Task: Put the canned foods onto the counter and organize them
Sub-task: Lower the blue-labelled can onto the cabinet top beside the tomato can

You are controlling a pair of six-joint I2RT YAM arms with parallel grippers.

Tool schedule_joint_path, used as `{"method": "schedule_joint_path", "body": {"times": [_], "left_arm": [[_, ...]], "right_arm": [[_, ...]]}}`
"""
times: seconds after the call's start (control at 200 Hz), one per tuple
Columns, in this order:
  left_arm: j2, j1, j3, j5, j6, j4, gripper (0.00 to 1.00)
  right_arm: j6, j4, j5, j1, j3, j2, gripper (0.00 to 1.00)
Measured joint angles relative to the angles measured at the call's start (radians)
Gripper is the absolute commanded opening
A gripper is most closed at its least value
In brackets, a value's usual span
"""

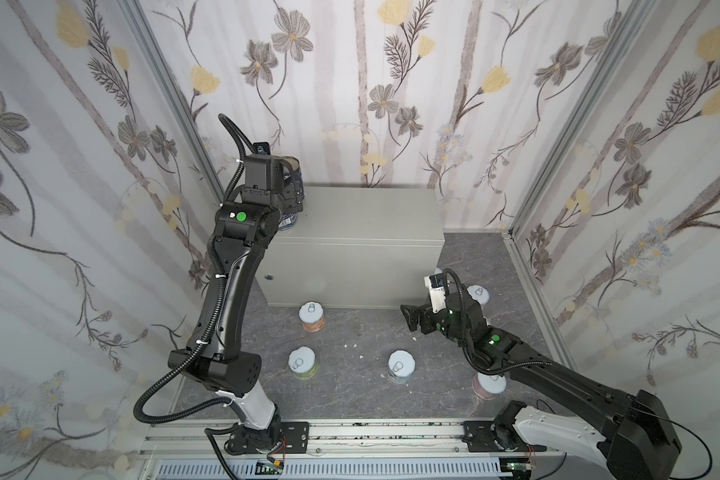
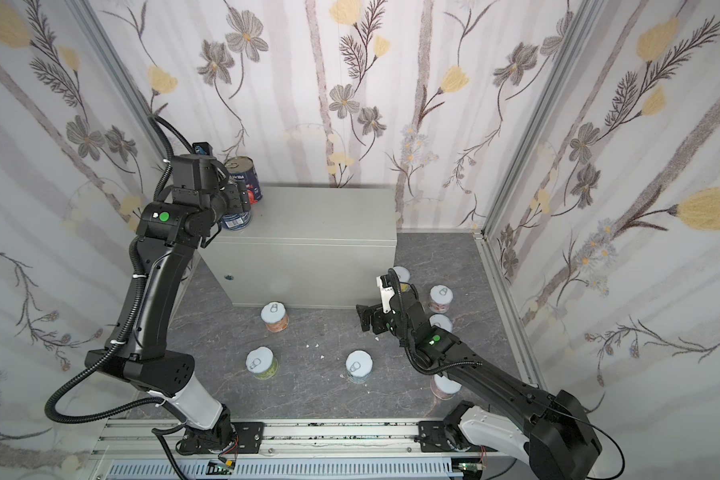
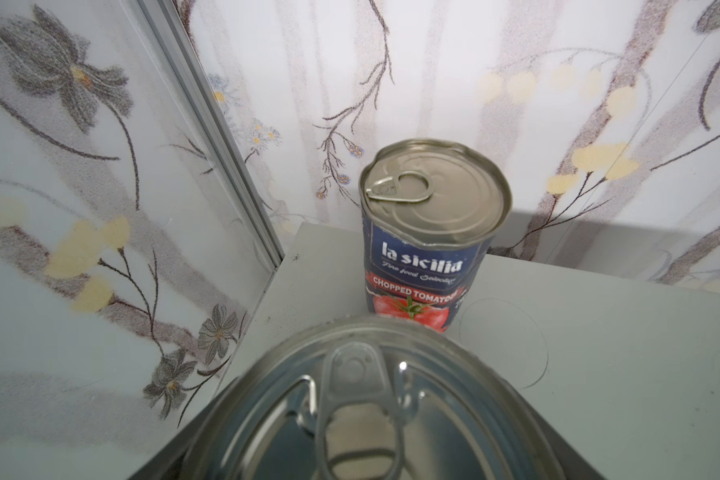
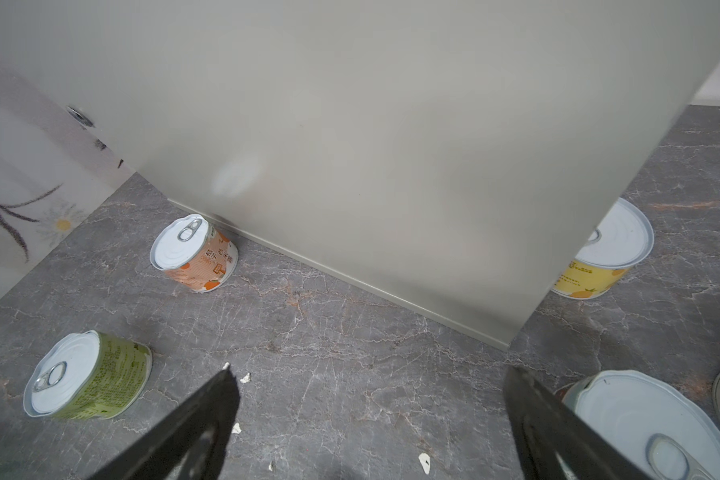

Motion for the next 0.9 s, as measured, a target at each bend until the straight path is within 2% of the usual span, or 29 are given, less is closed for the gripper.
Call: {"method": "schedule_joint_path", "body": {"times": [0.904], "left_arm": [[0.066, -0.002, 0.026, -0.016, 0.010, 0.064, 0.88]], "right_arm": [[-0.016, 0.008, 0.000, 0.000, 0.008, 0.031, 1.00]]}}
